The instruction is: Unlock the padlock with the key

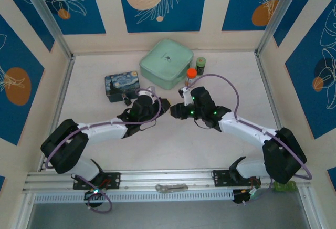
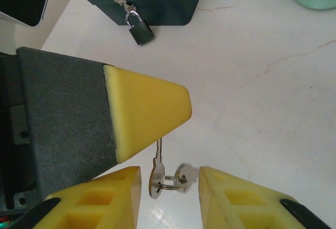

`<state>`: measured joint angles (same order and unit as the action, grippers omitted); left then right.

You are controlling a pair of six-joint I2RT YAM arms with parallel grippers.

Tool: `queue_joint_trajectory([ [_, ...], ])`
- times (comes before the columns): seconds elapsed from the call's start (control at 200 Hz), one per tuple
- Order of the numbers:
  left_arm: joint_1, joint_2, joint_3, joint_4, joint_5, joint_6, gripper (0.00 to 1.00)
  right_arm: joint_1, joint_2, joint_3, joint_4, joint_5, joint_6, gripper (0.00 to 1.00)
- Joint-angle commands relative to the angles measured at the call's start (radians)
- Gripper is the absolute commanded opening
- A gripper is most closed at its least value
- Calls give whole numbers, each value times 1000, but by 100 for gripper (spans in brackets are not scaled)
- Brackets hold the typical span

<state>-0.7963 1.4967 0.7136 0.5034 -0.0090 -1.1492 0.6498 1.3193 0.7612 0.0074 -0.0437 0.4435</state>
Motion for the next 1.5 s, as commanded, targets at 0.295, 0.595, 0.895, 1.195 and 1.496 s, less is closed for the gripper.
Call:
queue_joint_trajectory([
  [0.295, -12, -23, -20, 26, 3, -38, 0, 13, 63, 46, 49, 8, -9, 17],
  [0.595, -11, -26, -34, 33, -6, -69, 0, 17, 83, 52, 52, 1, -14, 15],
  [0.895, -12, -43, -41, 48, -8, -74, 8, -9, 66, 46, 63, -46, -11, 0],
  [1.195, 48, -92, -97, 177, 35, 30, 69, -194, 1, 4, 81, -380, 43, 0],
  [1.496, 97, 49, -17, 496, 377, 54, 58, -285, 18, 52, 12, -700, 14, 0],
])
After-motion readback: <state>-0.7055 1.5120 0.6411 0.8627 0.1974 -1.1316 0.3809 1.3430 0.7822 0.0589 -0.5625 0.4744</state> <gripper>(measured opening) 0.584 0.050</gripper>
